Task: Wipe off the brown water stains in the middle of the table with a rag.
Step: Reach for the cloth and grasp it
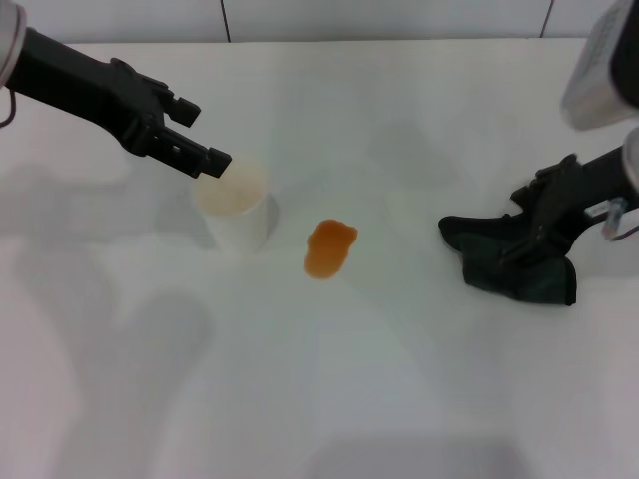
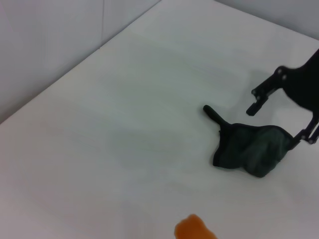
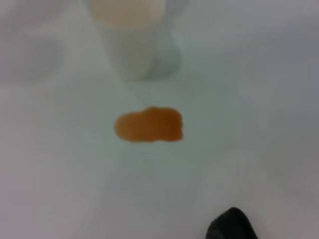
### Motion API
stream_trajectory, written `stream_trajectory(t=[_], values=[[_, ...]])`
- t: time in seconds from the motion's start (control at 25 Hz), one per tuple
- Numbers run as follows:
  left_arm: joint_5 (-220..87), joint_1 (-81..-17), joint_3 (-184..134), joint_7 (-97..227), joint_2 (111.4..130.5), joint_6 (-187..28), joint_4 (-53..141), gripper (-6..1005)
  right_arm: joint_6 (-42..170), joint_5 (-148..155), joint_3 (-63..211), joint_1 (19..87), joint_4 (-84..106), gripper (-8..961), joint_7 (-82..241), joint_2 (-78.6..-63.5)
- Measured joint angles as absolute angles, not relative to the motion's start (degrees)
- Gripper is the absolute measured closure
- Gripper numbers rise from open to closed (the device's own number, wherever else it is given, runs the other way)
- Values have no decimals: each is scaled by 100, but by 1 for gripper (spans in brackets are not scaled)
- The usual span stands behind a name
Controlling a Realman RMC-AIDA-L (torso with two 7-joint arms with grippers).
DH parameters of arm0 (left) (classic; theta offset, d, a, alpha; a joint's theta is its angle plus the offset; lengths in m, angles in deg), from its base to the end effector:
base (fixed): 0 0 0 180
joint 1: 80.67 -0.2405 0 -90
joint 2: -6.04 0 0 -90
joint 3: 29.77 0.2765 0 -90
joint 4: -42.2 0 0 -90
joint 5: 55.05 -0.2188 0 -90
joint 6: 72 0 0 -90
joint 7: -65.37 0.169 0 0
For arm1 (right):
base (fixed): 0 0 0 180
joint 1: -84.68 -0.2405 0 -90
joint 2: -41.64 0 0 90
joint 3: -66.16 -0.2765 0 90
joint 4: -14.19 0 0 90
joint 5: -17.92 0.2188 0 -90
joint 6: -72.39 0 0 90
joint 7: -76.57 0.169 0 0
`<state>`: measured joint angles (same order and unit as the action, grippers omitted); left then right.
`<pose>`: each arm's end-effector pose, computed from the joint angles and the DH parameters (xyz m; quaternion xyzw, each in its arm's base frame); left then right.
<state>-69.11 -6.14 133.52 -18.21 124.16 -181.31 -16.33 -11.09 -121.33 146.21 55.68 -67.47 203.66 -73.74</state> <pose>-0.1736 0.4254 0.0472 -0.9746 -0.2084 0.0054 0.0812 0.2060 0.3802 -0.0104 -0.9611 0.1667 -0.1283 0.1791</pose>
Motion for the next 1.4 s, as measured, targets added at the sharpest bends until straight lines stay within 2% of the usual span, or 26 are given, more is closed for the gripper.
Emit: stream_trajectory(t=[0.36, 0.88, 1.08, 1.4], values=[[-6830, -687, 13347, -1758, 12508, -17875, -1411, 108, -138, -12257, 15283, 5684, -6188, 136, 20386, -7376], [-6762, -715, 13344, -1734, 12506, -17780, -1255, 108, -38, -12257, 15499, 5678, -6011, 182, 20433, -7384], [-6778, -706, 13344, -1734, 12503, -17780, -1255, 109, -33, -12264, 15604, 5730, -6199, 359, 20439, -7385], [-6790, -697, 13346, -1754, 12503, -17782, -1255, 109, 10, -12402, 15764, 5763, -6311, 579, 20419, -7373]])
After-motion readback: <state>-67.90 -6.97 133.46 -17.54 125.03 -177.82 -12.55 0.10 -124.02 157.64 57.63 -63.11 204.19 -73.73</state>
